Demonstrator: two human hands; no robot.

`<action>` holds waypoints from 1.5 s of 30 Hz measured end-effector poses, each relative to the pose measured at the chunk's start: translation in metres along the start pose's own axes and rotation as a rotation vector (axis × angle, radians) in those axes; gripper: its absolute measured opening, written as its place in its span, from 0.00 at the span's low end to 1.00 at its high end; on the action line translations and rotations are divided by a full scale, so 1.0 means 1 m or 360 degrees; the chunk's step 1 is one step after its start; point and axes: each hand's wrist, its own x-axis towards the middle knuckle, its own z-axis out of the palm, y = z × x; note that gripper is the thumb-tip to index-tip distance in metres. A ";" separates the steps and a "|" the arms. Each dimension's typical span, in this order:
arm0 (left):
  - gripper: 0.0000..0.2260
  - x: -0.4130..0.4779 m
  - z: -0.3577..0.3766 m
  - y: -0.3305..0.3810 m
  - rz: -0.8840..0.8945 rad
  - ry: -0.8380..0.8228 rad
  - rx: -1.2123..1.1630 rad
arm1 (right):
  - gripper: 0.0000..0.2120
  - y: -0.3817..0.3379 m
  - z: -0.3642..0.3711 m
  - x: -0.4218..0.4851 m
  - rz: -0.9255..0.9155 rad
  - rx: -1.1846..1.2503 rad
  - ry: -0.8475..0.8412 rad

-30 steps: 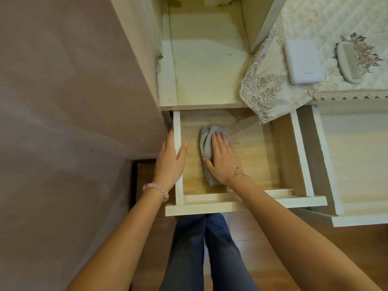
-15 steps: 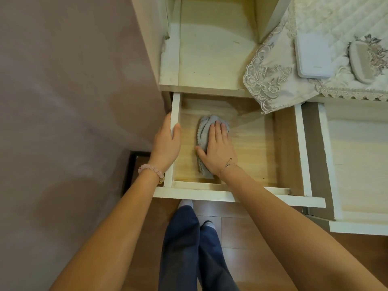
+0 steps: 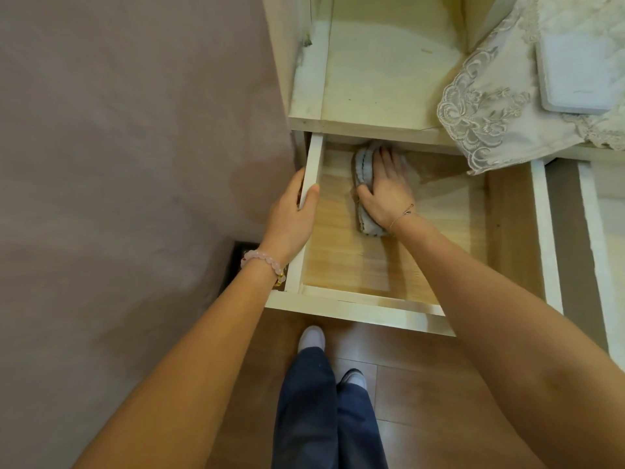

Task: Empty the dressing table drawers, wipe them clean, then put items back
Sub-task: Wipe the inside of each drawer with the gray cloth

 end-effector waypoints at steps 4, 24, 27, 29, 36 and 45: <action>0.19 0.000 0.001 -0.001 0.0000 0.0003 -0.0029 | 0.31 -0.004 -0.002 0.000 -0.0052 0.0035 0.0035; 0.17 -0.003 -0.001 0.004 -0.0014 0.0023 0.0009 | 0.27 0.093 -0.041 -0.054 0.0439 -0.0177 0.0125; 0.17 -0.003 0.001 0.005 -0.0015 0.0033 0.0007 | 0.28 0.088 -0.035 -0.060 0.0487 -0.0071 0.0171; 0.17 -0.003 0.001 0.006 -0.0022 0.0038 -0.0008 | 0.31 0.084 -0.032 -0.059 0.0532 -0.0056 0.0135; 0.18 -0.002 0.002 0.005 -0.0032 0.0026 -0.0010 | 0.30 0.056 -0.028 -0.041 0.0460 -0.0124 0.0070; 0.17 -0.004 -0.001 0.004 0.0002 0.0011 -0.0055 | 0.29 -0.055 0.015 -0.008 -0.0080 0.0002 -0.0033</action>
